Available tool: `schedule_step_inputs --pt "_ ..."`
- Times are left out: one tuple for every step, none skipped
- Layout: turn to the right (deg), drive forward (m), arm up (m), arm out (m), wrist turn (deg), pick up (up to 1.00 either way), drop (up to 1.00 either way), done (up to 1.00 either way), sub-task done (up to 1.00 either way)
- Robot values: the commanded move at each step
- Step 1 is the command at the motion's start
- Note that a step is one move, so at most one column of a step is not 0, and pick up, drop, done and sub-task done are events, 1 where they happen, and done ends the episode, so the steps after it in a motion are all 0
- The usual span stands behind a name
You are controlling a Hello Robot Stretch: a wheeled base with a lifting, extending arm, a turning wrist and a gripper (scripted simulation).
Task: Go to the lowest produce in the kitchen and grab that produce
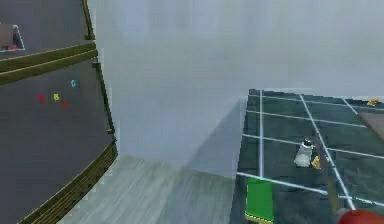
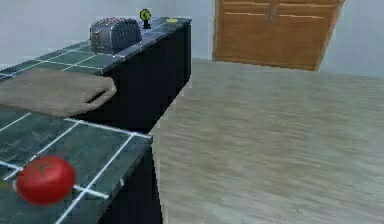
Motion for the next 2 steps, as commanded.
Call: schedule_step_inputs --pt "-33.0 0.0 0.0 0.0 0.0 0.0 0.0 0.0 0.0" --pt "0.0 0.0 0.5 0.0 0.0 0.0 0.0 0.0 0.0"
